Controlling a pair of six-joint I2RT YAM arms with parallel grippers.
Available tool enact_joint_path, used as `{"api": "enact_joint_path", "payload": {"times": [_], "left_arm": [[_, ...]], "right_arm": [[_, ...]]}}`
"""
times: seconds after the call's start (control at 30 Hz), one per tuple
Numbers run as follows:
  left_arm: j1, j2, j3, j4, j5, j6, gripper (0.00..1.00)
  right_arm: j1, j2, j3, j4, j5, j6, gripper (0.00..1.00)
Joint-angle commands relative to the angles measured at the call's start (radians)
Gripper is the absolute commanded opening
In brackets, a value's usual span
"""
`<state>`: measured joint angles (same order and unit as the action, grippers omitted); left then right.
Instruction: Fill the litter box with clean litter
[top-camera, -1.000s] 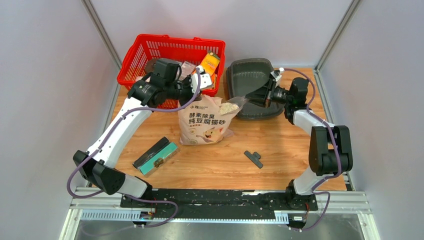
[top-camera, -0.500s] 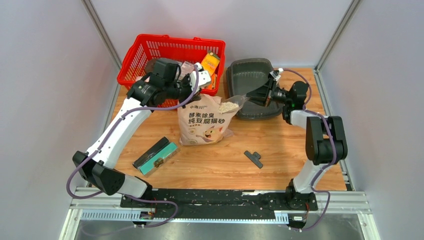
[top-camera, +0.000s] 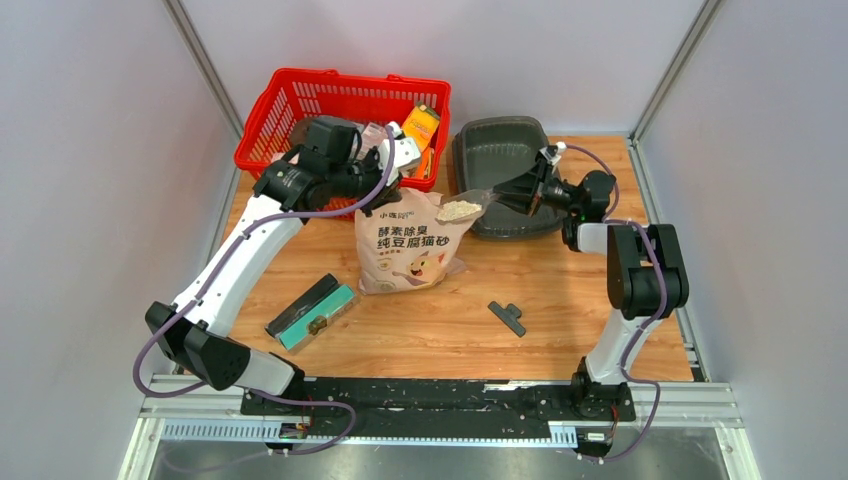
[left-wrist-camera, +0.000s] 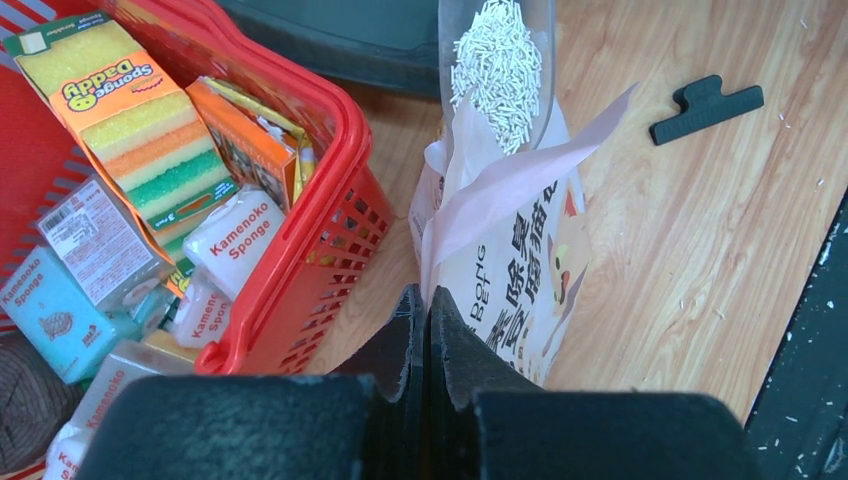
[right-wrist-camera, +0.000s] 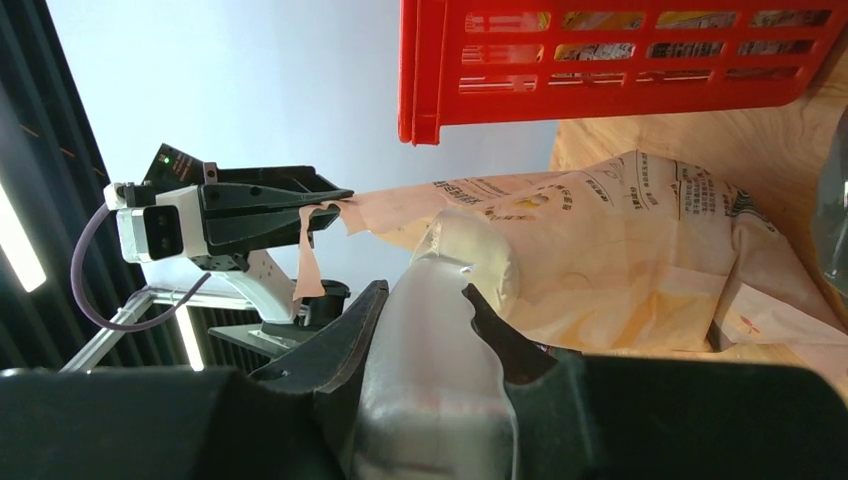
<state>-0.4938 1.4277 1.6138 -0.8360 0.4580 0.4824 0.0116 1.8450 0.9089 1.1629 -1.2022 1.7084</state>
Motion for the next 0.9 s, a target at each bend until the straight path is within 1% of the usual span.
{"api": "enact_joint_path", "payload": {"times": [0.0,0.07,0.2,0.33,0.37,0.43,0.47,0.5,0.53,0.57,0.6,0.63,0.67,0.7,0.73,0.8,0.83,0.87], "left_arm": [[0.006,-0.070,0.061,0.186,0.019,-0.007,0.00],[0.006,-0.085,0.044,0.192,0.013,0.002,0.00],[0.006,-0.098,0.002,0.202,-0.005,0.016,0.00],[0.006,-0.095,-0.012,0.195,-0.010,0.022,0.00],[0.006,-0.092,-0.012,0.192,-0.009,0.018,0.00],[0.006,-0.090,-0.009,0.195,-0.002,0.004,0.00],[0.006,-0.089,-0.008,0.193,0.001,0.002,0.00],[0.006,-0.087,-0.005,0.192,0.001,-0.004,0.00],[0.006,-0.087,-0.005,0.192,-0.001,-0.004,0.00],[0.006,-0.087,-0.003,0.189,-0.004,-0.002,0.00],[0.006,-0.087,-0.002,0.184,-0.005,0.001,0.00],[0.006,-0.085,-0.002,0.181,-0.007,0.001,0.00],[0.006,-0.085,-0.002,0.179,-0.004,0.001,0.00],[0.006,-0.085,-0.003,0.179,0.001,-0.002,0.00],[0.006,-0.085,-0.003,0.181,0.004,-0.005,0.00],[0.006,-0.084,-0.008,0.184,0.010,-0.010,0.00],[0.004,-0.085,-0.009,0.184,0.011,-0.010,0.00],[0.004,-0.087,-0.011,0.184,0.011,-0.008,0.00]], "right_arm": [[-0.051,-0.053,0.010,0.043,0.015,-0.004,0.00],[-0.093,-0.067,0.038,0.034,0.007,-0.004,0.00],[-0.176,-0.078,0.090,-0.057,-0.028,-0.050,0.00],[-0.258,-0.020,0.152,-0.086,-0.033,-0.078,0.00],[-0.287,-0.004,0.189,-0.135,-0.030,-0.104,0.00],[-0.317,0.040,0.238,-0.218,-0.013,-0.223,0.00],[-0.338,0.049,0.260,-0.358,0.006,-0.287,0.00],[-0.346,0.057,0.325,-0.459,0.018,-0.469,0.00],[-0.352,0.062,0.359,-0.577,0.038,-0.580,0.00],[-0.360,0.060,0.410,-0.861,0.106,-0.699,0.00],[-0.361,0.066,0.497,-0.978,0.146,-0.912,0.00],[-0.358,0.072,0.536,-1.053,0.183,-0.968,0.00],[-0.355,0.082,0.565,-1.130,0.255,-1.015,0.00],[-0.354,0.094,0.617,-1.160,0.297,-1.050,0.00],[-0.349,0.102,0.639,-1.193,0.332,-1.120,0.00],[-0.328,0.121,0.694,-1.261,0.423,-1.191,0.00],[-0.306,0.129,0.746,-1.288,0.455,-1.257,0.00],[-0.297,0.135,0.769,-1.311,0.492,-1.273,0.00]]}}
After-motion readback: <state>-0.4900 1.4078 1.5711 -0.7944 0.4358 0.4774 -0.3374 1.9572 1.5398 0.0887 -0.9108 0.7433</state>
